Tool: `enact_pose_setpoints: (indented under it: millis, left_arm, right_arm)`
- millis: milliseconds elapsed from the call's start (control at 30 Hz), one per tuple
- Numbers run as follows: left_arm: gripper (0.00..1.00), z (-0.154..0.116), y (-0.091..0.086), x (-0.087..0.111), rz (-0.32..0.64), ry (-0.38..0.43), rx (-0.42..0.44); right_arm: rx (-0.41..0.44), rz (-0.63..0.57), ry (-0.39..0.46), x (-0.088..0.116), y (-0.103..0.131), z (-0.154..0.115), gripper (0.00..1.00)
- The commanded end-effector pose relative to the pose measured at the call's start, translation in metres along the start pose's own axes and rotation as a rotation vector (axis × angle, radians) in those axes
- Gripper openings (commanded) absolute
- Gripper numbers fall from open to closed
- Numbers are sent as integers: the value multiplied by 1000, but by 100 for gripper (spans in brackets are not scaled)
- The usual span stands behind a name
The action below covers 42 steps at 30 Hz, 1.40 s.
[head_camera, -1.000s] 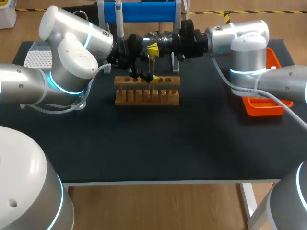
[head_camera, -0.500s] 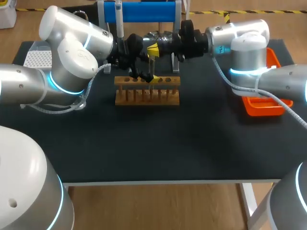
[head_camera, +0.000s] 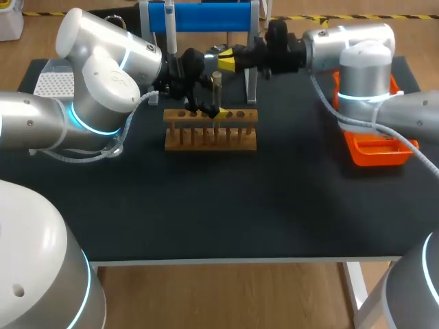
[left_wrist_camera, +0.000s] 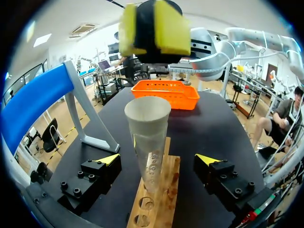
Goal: Invert the test tube, pick up the pipette, mount the tip to pipette, aspirate from beaker and dispense into the tube, eject the tip, return the pipette, and cap with the stopper.
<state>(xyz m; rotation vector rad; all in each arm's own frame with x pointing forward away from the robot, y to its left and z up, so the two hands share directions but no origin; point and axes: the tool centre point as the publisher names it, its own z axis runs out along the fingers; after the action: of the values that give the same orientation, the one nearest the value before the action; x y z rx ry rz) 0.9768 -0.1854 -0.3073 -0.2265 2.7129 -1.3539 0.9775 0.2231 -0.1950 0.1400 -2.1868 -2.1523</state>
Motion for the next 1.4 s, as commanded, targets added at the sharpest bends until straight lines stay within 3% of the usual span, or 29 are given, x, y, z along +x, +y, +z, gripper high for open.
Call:
enact_pose_setpoints:
  millis: [33, 267, 667, 867, 1400]
  left_arm:
    - [100, 0, 0, 0, 0, 1, 0]
    - [100, 0, 0, 0, 0, 1, 0]
    - [100, 0, 0, 0, 0, 1, 0]
    - [100, 0, 0, 0, 0, 1, 0]
    - [100, -5, 3, 0, -2, -9, -3]
  right_arm:
    - [28, -18, -34, 13, 10, -20, 100]
    - [86, -42, -90, 17, 5, -62, 100]
    - [149, 10, -182, 26, -37, -122, 100]
    - [153, 8, -225, 27, -44, -133, 100]
    - [153, 8, -225, 27, -44, -133, 100]
